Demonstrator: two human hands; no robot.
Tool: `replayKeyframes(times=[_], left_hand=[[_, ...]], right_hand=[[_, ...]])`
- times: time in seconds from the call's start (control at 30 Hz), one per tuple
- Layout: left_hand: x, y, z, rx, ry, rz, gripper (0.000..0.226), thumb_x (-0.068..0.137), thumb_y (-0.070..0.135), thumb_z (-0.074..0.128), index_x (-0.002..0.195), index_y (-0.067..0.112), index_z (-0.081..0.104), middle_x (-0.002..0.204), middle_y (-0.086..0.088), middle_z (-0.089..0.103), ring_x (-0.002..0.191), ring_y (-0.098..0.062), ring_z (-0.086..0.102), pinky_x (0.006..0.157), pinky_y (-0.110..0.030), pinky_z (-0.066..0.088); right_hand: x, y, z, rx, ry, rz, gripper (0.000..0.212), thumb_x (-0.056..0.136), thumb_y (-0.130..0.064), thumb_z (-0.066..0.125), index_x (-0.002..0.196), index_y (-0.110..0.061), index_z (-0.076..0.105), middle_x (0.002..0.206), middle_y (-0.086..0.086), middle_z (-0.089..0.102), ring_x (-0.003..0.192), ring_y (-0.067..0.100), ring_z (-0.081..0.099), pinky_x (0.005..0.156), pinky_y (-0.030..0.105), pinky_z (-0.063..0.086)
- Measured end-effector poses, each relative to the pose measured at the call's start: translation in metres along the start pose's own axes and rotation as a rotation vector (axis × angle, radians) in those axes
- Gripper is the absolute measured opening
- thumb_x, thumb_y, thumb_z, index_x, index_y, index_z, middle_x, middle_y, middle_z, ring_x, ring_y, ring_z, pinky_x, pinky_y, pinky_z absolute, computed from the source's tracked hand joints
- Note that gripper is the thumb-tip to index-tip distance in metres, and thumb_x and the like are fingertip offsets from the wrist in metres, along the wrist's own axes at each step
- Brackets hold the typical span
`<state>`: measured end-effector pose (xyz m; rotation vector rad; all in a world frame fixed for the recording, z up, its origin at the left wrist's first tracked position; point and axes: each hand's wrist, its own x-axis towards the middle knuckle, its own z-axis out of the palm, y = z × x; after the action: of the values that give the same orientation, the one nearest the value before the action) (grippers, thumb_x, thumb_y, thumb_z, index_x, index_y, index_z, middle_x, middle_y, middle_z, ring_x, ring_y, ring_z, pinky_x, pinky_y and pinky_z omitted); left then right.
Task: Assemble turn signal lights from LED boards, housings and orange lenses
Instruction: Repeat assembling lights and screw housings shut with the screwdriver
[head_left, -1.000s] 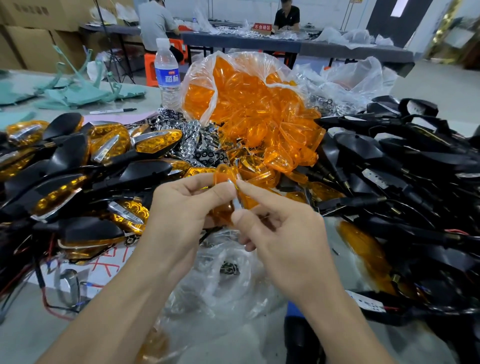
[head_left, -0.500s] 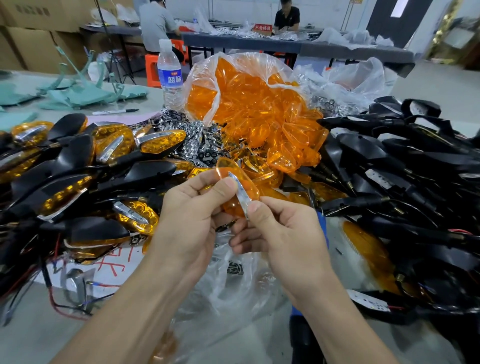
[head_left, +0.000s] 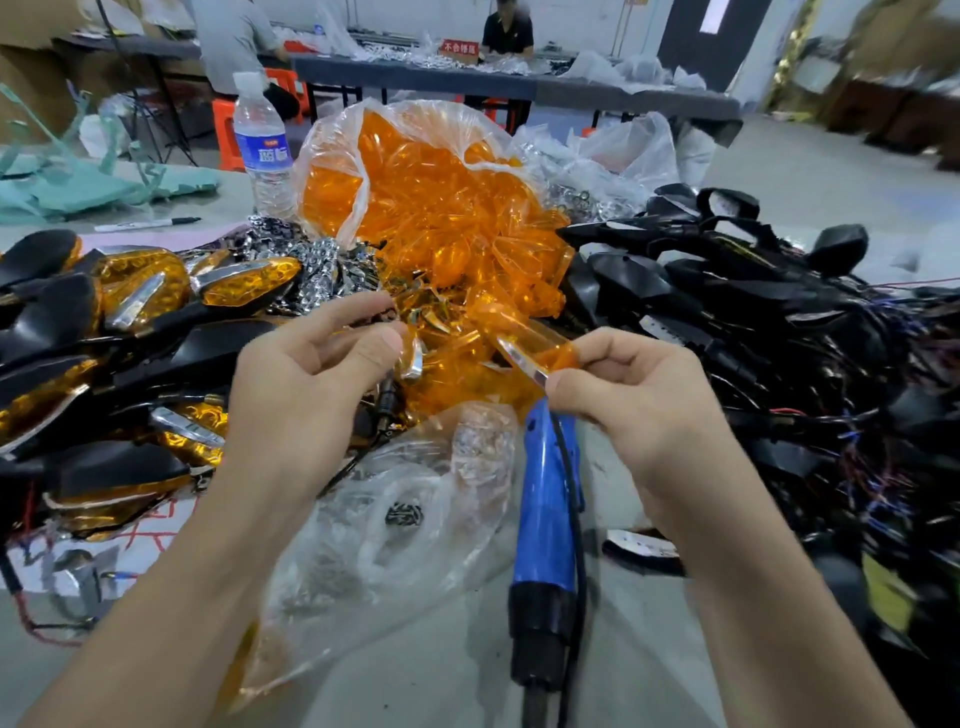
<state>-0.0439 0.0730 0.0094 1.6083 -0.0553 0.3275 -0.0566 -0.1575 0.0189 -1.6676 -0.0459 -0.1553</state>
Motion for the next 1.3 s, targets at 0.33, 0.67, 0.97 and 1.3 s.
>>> replayKeyframes(times=[0.33,0.67,0.97,1.3], left_hand=[[-0.010,0.013,0.011,0.240,-0.073,0.172,0.029,0.094,0.014,0.075,0.097,0.042,0.080,0.094,0.024,0.078,0.093,0.007,0.073,0.076,-0.009,0.055],[-0.021,0.026,0.025,0.336,-0.125,0.264,0.030,0.091,0.024,0.072,0.096,0.053,0.077,0.093,0.032,0.075,0.095,0.008,0.072,0.086,-0.031,0.058],[-0.029,0.033,0.036,0.299,-0.162,0.292,0.026,0.088,0.026,0.070,0.095,0.050,0.076,0.090,0.030,0.076,0.094,0.007,0.073,0.089,-0.035,0.060],[-0.040,0.038,0.051,0.384,-0.237,0.281,0.020,0.086,0.037,0.064,0.093,0.051,0.077,0.092,0.033,0.075,0.090,0.005,0.073,0.083,-0.039,0.064]], right_hand=[[-0.040,0.016,-0.051,-1.239,0.018,0.161,0.008,0.088,-0.034,0.069,0.093,-0.040,0.070,0.092,-0.008,0.072,0.087,0.021,0.066,0.074,0.031,0.049],[-0.074,0.010,-0.068,-1.258,-0.173,0.182,0.027,0.091,-0.015,0.066,0.100,-0.039,0.076,0.102,-0.009,0.071,0.088,0.020,0.068,0.083,0.037,0.059],[-0.092,0.026,-0.078,-1.198,-0.089,0.125,0.056,0.085,0.000,0.058,0.118,-0.046,0.066,0.091,-0.016,0.071,0.084,0.015,0.066,0.070,0.030,0.050],[-0.092,0.021,-0.046,-1.083,0.108,-0.275,0.013,0.093,-0.026,0.073,0.105,-0.025,0.080,0.133,-0.008,0.069,0.127,0.010,0.049,0.109,0.031,0.030]])
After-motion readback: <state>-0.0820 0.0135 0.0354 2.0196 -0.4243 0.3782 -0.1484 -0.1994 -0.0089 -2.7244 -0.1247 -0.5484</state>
